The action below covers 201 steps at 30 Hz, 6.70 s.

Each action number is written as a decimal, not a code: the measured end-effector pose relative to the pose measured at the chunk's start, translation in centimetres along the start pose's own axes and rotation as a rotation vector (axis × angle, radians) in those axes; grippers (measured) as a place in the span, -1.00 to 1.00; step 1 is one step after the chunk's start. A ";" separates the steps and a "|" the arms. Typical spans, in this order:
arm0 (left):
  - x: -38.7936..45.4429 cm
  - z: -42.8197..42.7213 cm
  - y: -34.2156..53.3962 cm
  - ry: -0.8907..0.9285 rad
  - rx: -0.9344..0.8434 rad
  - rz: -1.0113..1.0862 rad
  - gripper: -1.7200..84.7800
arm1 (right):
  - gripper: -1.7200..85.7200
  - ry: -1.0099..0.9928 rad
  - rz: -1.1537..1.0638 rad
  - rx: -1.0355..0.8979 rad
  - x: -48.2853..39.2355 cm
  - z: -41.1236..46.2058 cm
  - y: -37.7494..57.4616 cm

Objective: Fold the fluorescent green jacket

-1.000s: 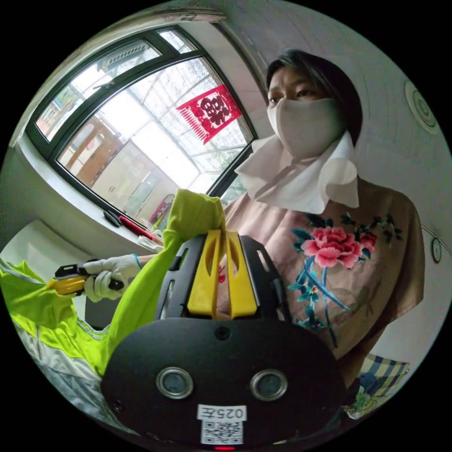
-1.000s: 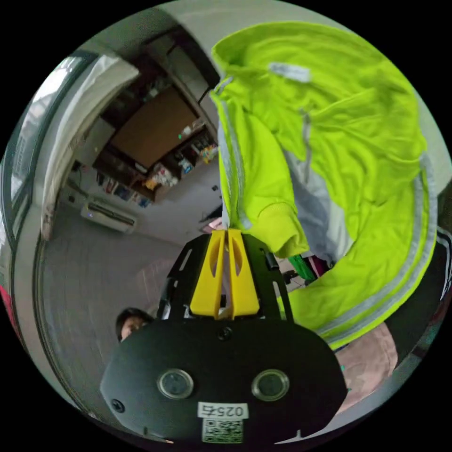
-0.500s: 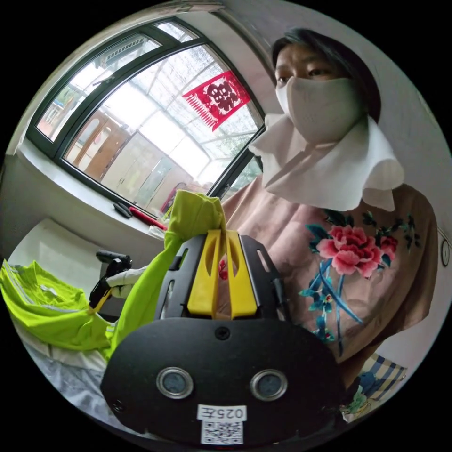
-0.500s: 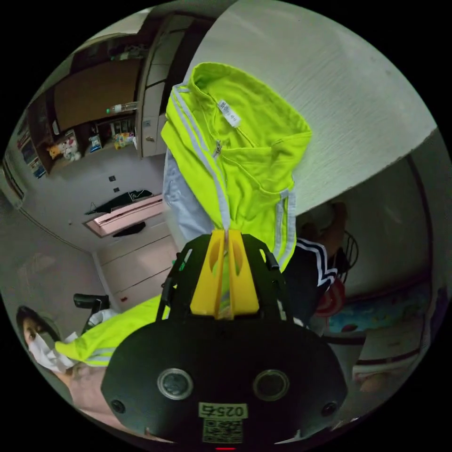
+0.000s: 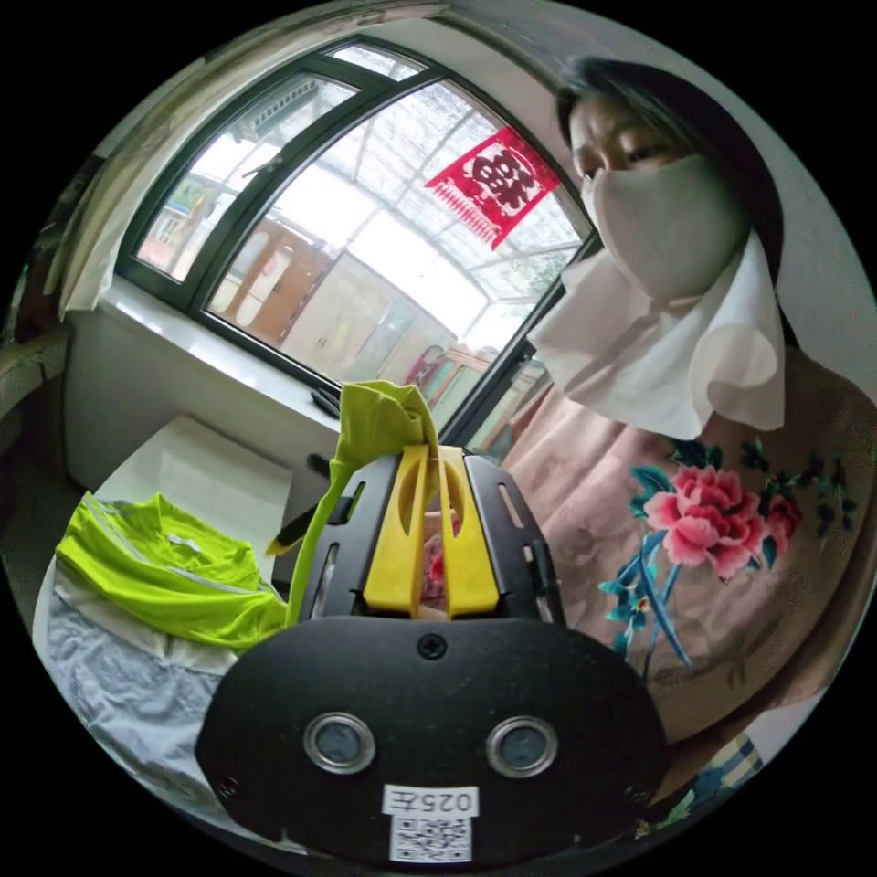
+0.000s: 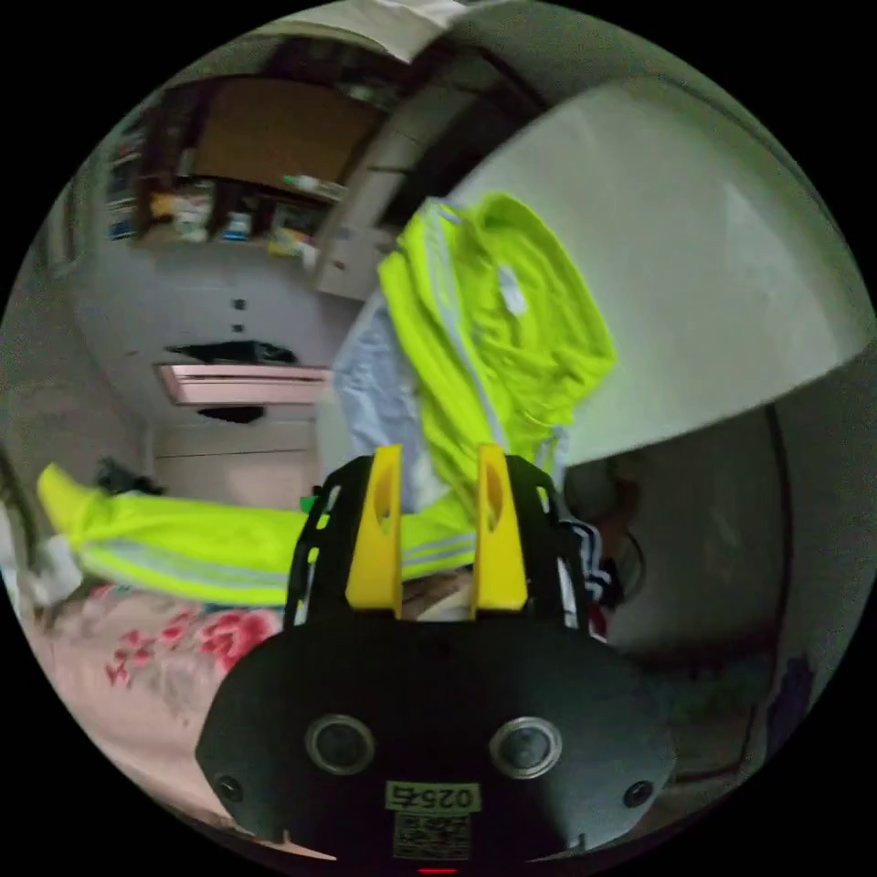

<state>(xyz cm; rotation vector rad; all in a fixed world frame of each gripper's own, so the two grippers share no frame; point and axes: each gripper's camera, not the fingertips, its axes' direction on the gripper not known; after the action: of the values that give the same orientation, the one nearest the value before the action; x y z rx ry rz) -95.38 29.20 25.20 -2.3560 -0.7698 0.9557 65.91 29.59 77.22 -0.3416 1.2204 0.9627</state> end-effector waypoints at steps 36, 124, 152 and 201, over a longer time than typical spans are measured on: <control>5.4 -3.6 2.5 -0.139 0.133 0.277 -0.60 | -0.97 -0.827 -1.072 -0.158 -15.4 -7.0 15.6; -3.0 -11.0 -0.6 0.294 0.218 0.032 -0.95 | -0.95 -0.573 -1.002 -0.313 -15.0 -2.9 15.5; -0.1 -11.7 2.8 0.266 0.274 0.038 -0.96 | -0.81 -0.432 -1.065 -0.168 -15.6 -3.4 19.8; 9.6 -8.8 4.7 -0.034 0.162 0.098 -0.97 | -0.79 -0.298 -1.227 0.030 -16.2 -7.4 24.8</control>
<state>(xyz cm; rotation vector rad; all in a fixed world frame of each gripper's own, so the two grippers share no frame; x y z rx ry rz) -81.67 30.15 23.43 -2.2586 -0.5706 1.0609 41.63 31.84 95.59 -0.7643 0.5454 -0.0809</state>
